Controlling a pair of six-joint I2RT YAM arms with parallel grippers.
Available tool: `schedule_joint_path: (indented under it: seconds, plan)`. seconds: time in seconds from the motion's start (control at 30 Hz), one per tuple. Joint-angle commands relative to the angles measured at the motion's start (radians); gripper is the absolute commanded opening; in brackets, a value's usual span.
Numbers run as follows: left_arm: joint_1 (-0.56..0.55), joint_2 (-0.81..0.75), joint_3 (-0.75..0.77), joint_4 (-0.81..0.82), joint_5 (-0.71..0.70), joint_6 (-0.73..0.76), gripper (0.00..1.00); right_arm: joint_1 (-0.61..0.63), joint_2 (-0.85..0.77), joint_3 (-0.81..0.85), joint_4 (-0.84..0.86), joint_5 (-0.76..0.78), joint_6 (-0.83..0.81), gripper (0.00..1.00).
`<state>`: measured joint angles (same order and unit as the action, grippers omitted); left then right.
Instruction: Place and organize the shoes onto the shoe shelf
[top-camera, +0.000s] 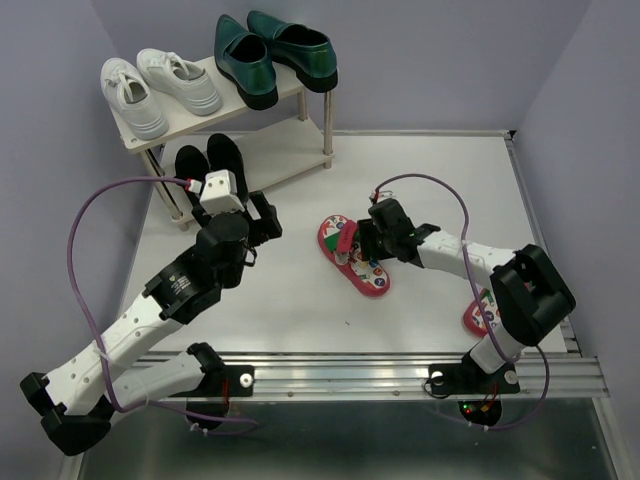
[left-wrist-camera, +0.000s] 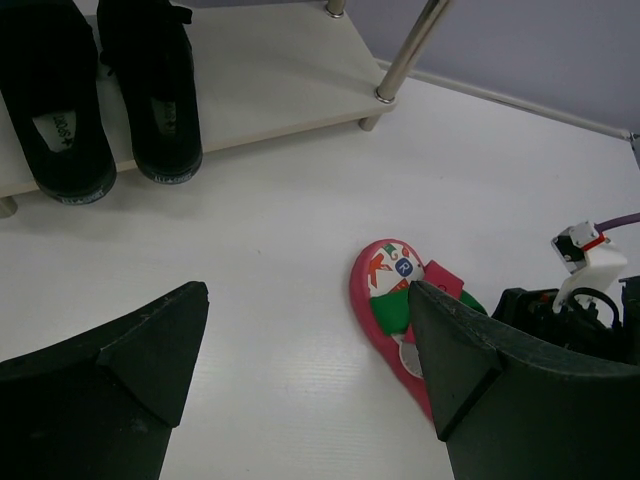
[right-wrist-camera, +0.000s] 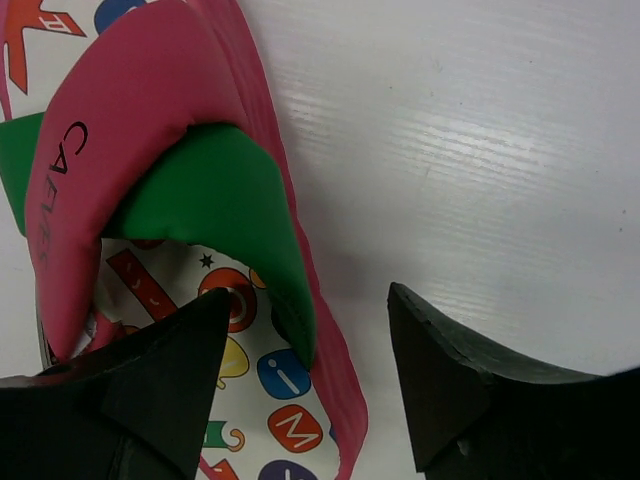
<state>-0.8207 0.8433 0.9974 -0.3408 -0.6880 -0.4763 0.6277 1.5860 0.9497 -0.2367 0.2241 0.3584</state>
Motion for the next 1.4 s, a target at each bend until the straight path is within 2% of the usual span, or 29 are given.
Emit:
schedule_joint_path:
  seconds: [0.0,0.1,0.2,0.23,0.33,0.37,0.73,1.37]
  plan:
    - [0.008,-0.010,-0.002,0.043,-0.013,-0.002,0.92,-0.006,0.031,0.001,0.089,-0.054,-0.027,0.67]
    - [0.008,-0.009,-0.005,0.052,-0.007,0.001,0.92,-0.006,0.055,-0.002,0.132,-0.088,-0.030,0.55]
    - [0.009,-0.004,0.000,0.049,-0.008,0.004,0.92,-0.006,0.066,-0.002,0.183,-0.115,-0.027,0.37]
    - [0.009,-0.006,0.003,0.048,-0.011,0.004,0.92,-0.006,0.060,0.003,0.197,-0.121,-0.023,0.25]
    - [0.009,-0.007,0.003,0.046,-0.015,0.002,0.92,-0.006,0.048,0.017,0.204,-0.117,-0.010,0.03]
    - [0.009,-0.007,0.003,0.045,-0.018,0.001,0.92,-0.006,0.036,0.023,0.203,-0.106,-0.004,0.01]
    - [0.014,-0.024,0.032,0.016,-0.090,0.024,0.92,-0.006,-0.052,0.083,0.287,-0.124,0.090,0.01]
    - [0.017,-0.067,0.041,-0.007,-0.134,0.019,0.92,0.033,0.187,0.446,0.373,-0.256,0.134,0.01]
